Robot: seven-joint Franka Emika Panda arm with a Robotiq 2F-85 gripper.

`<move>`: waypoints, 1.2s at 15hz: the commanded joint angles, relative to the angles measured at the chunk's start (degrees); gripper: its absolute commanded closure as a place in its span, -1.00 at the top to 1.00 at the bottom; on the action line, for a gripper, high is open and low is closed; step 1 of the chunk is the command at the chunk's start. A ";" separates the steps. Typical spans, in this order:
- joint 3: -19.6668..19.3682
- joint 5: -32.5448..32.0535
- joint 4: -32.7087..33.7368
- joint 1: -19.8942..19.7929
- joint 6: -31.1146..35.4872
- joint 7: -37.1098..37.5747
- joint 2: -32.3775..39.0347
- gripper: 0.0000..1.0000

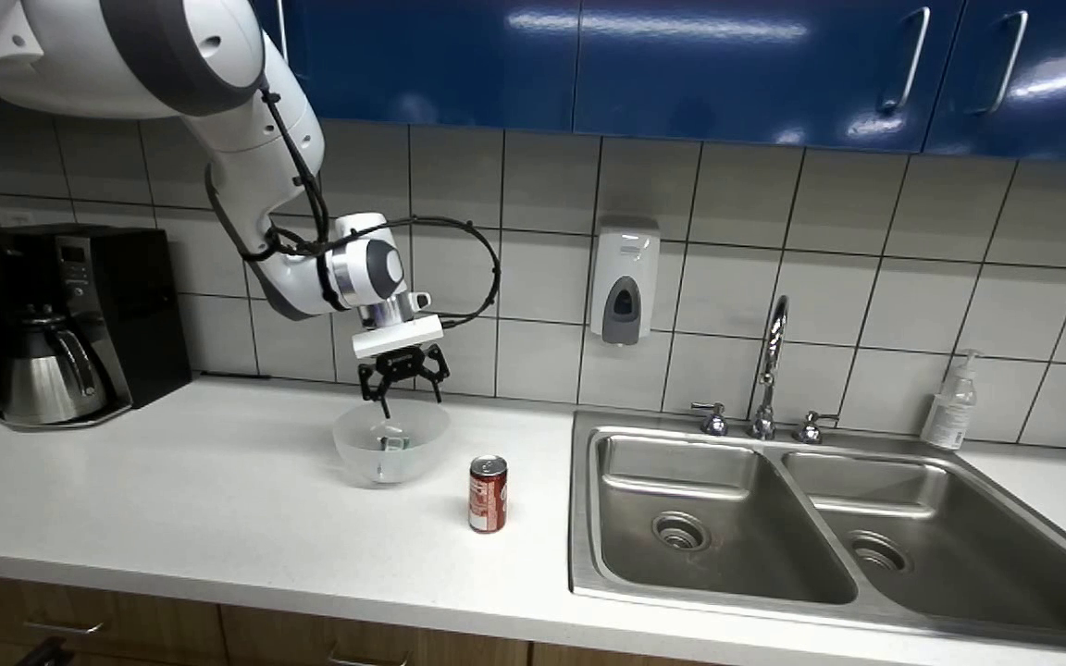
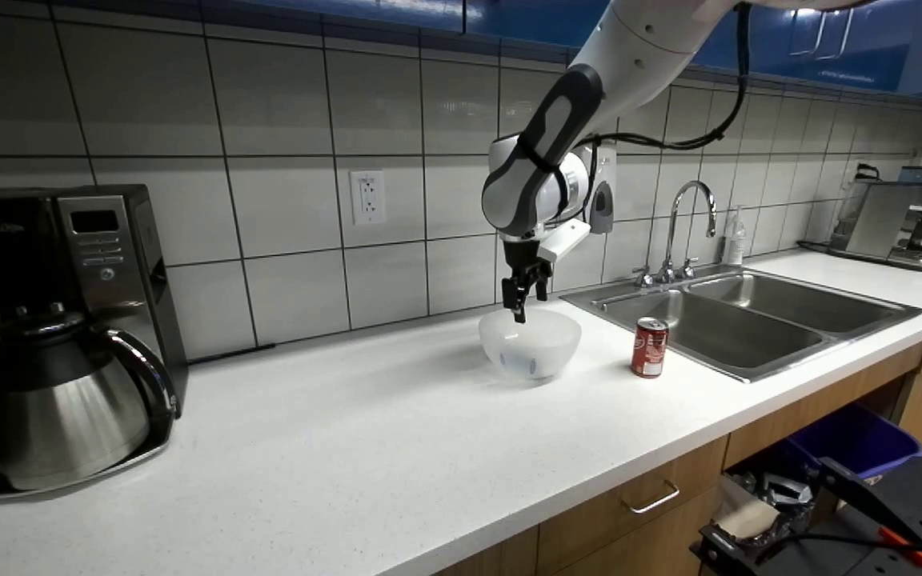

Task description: Put the green packet in the bowl

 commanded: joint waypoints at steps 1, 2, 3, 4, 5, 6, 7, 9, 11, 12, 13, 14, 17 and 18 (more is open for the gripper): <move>2.90 1.93 -5.59 -0.85 -1.10 -1.89 -5.25 1.00; 3.52 2.48 -7.82 -0.90 -0.17 -1.63 -6.68 1.00; 4.30 3.22 -10.24 -1.13 0.65 -1.61 -8.30 1.00; 4.43 3.48 -12.99 -0.87 1.64 -0.75 -10.19 1.00; 4.59 3.82 -15.25 -0.73 2.12 -0.26 -11.83 1.00; 4.16 3.78 -17.78 -0.22 2.25 1.13 -13.80 1.00; 4.01 3.81 -20.19 0.01 2.35 1.84 -15.74 1.00; 3.48 3.58 -25.48 0.62 3.04 4.22 -19.82 1.00; 3.25 3.53 -30.99 0.91 4.24 6.57 -23.68 1.00; 3.33 3.74 -34.09 1.00 4.72 7.68 -25.82 1.00; 3.52 4.08 -37.04 1.10 4.92 8.74 -27.84 1.00; 3.69 4.32 -39.93 1.16 5.35 9.41 -29.48 1.00; 3.42 3.92 -49.26 2.36 7.04 13.86 -35.19 1.00; 3.37 3.73 -52.40 2.80 7.80 15.62 -37.25 1.00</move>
